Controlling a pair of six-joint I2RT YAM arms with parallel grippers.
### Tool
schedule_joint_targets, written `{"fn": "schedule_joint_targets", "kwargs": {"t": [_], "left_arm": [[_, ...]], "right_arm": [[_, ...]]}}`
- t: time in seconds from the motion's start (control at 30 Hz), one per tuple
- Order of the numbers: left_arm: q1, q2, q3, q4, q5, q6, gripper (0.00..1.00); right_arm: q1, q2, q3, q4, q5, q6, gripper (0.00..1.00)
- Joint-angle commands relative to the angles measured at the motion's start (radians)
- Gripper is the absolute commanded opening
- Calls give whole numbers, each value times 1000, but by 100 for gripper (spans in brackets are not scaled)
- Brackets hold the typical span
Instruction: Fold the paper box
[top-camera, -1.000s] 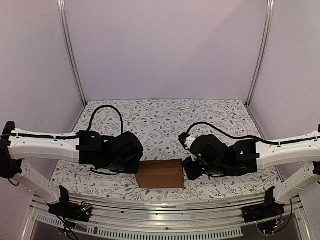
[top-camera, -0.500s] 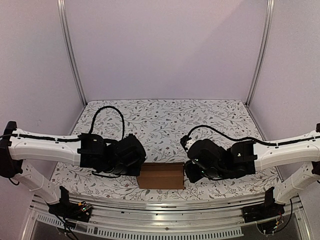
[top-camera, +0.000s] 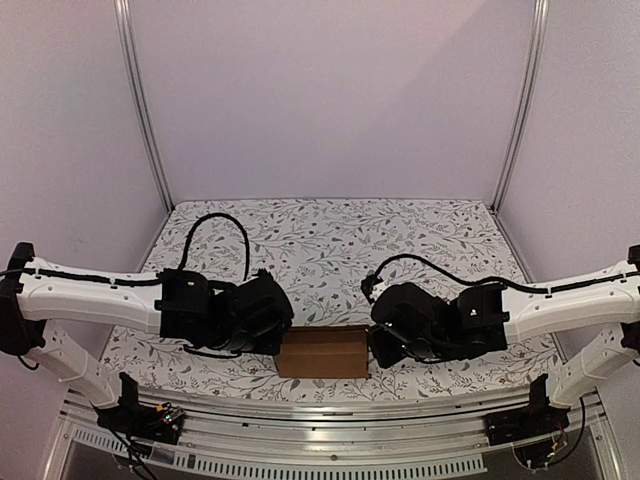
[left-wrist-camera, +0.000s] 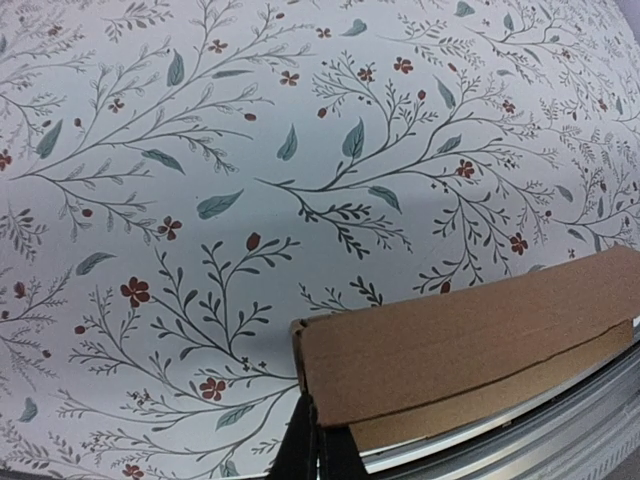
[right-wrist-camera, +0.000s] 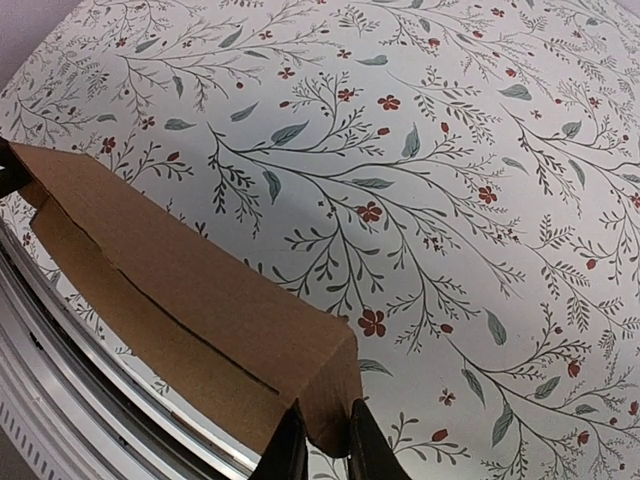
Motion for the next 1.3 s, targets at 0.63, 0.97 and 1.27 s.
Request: {"fn": "schedule_joint_targets", "kwargs": {"t": [0.63, 0.97, 1.27], "left_arm": [[-80, 89, 28, -118, -52, -16, 0], [-117, 153, 46, -117, -92, -21, 0], [-138, 190, 47, -97, -111, -18, 0]], "right_arm": [[12, -22, 55, -13, 14, 33, 0], [10, -65, 39, -77, -56, 111, 0], [-42, -91, 7, -72, -174, 206, 0]]}}
